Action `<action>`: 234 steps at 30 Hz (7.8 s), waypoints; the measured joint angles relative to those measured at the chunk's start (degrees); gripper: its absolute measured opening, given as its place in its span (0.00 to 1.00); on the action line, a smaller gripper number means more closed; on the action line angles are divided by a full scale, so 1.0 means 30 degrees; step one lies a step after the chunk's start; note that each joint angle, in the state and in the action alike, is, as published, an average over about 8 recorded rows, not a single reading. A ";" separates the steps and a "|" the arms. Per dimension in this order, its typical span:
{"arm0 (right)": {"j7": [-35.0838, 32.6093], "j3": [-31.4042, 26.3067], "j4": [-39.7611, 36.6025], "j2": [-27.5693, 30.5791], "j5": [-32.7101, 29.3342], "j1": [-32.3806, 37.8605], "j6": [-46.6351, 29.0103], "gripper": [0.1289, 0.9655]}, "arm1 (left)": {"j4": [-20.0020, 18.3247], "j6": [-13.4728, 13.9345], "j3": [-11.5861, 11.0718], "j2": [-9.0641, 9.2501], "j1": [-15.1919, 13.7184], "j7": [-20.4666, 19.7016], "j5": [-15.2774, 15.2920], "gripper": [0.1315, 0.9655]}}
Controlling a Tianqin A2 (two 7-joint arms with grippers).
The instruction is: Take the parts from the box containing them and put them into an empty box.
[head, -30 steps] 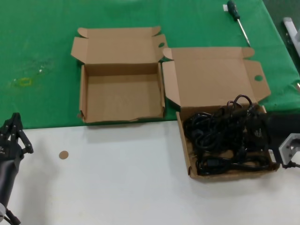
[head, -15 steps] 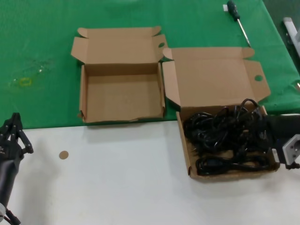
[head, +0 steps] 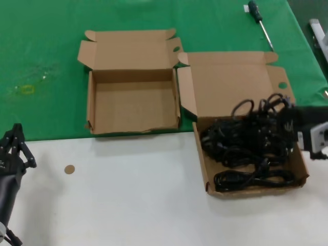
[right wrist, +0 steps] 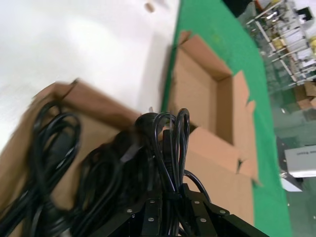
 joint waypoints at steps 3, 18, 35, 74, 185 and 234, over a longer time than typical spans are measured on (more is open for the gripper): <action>0.1083 -0.0198 0.0419 -0.0183 -0.0361 0.0580 0.0046 0.10 | 0.0000 0.0000 0.0000 0.0000 0.0000 0.0000 0.0000 0.02; 0.4676 -0.2444 0.1156 -0.4011 -0.3730 0.3676 0.1412 0.10 | 0.0000 0.0000 0.0000 0.0000 0.0000 0.0000 0.0000 0.02; 0.5673 -0.4715 -0.1338 -0.8774 -0.6903 0.5123 0.3375 0.10 | 0.0000 0.0000 0.0000 0.0000 0.0000 0.0000 0.0000 0.02; 0.0984 -0.5548 -0.9221 -1.2644 -0.5451 0.7496 0.5525 0.14 | 0.0000 0.0000 0.0000 0.0000 0.0000 0.0001 0.0000 0.02; 0.9999 0.4177 0.2718 -1.1438 0.3673 -0.8537 1.5848 1.00 | 0.0000 0.0000 -0.0001 0.0001 0.0000 0.0005 -0.0007 1.00; 1.0137 0.4324 0.2870 -1.1435 0.3804 -0.8779 1.6017 1.00 | 0.0000 0.0000 -0.0001 0.0000 0.0000 0.0006 -0.0006 1.00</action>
